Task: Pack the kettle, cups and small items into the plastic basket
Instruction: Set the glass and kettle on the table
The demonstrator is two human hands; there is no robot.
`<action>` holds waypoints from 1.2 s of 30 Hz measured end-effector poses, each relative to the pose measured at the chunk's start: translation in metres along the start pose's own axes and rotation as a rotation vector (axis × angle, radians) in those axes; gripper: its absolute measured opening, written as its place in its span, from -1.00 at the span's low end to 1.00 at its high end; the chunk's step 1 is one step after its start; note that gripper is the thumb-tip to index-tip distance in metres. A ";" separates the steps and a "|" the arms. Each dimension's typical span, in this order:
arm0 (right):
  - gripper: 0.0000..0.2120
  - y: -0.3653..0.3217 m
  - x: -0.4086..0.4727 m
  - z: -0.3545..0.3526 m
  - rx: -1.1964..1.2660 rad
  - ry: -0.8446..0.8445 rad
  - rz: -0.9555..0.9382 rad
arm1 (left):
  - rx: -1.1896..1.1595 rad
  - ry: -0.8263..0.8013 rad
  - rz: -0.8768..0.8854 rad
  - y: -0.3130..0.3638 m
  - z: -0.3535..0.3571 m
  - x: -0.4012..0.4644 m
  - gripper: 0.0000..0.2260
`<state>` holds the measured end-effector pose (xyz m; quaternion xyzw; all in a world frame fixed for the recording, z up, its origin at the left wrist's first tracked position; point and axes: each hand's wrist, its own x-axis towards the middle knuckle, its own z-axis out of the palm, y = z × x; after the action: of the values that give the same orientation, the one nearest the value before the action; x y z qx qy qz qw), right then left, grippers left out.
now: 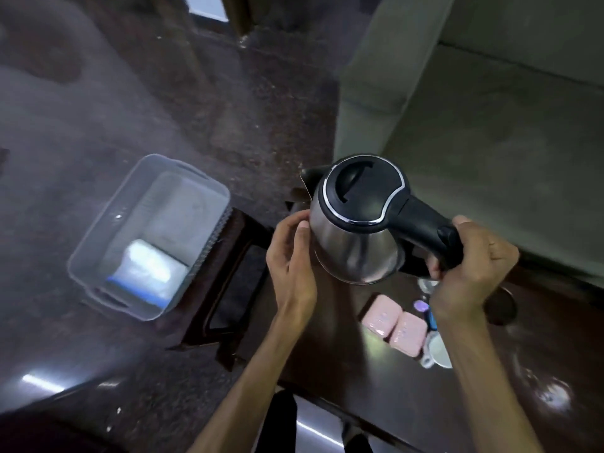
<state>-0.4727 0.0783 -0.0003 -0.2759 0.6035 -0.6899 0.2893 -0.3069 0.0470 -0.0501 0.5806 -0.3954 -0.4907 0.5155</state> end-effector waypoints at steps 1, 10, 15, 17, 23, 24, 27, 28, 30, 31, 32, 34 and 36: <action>-0.55 0.002 -0.003 0.022 0.021 -0.026 0.013 | -0.007 0.029 -0.002 0.004 -0.016 0.011 -0.77; -0.54 0.037 -0.037 0.219 0.114 -0.296 0.012 | -0.024 0.324 0.009 0.033 -0.161 0.118 -0.77; -0.53 0.081 -0.057 0.299 0.121 -0.390 0.041 | 0.007 0.437 0.003 0.020 -0.224 0.170 -0.76; -0.54 0.100 -0.064 0.323 0.112 -0.413 0.054 | 0.011 0.460 -0.008 0.011 -0.243 0.188 -0.76; -0.58 0.153 -0.077 0.361 0.064 -0.409 0.066 | 0.055 0.444 -0.072 -0.028 -0.275 0.219 -0.73; -0.58 0.160 -0.077 0.364 0.053 -0.400 0.068 | 0.052 0.438 -0.079 -0.033 -0.278 0.220 -0.71; -0.59 0.177 -0.078 0.367 0.036 -0.384 0.078 | 0.062 0.415 -0.098 -0.046 -0.283 0.225 -0.67; -0.60 0.181 -0.077 0.367 0.032 -0.383 0.079 | 0.064 0.399 -0.100 -0.051 -0.284 0.226 -0.68; -0.60 0.191 -0.075 0.367 0.033 -0.390 0.079 | 0.072 0.364 -0.092 -0.058 -0.284 0.228 -0.70; -0.60 0.195 -0.074 0.366 0.035 -0.394 0.082 | 0.076 0.352 -0.085 -0.060 -0.284 0.228 -0.70; -0.60 0.198 -0.073 0.365 0.037 -0.396 0.085 | 0.077 0.348 -0.082 -0.061 -0.285 0.228 -0.70; -0.58 0.202 -0.073 0.363 0.030 -0.407 0.084 | 0.075 0.340 -0.077 -0.063 -0.285 0.228 -0.71; -0.58 0.202 -0.073 0.361 0.009 -0.431 0.077 | 0.093 0.315 -0.059 -0.063 -0.286 0.225 -0.71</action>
<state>-0.1465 -0.1325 -0.1596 -0.3926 0.5348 -0.6059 0.4391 0.0161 -0.1000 -0.1527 0.6850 -0.3146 -0.3898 0.5290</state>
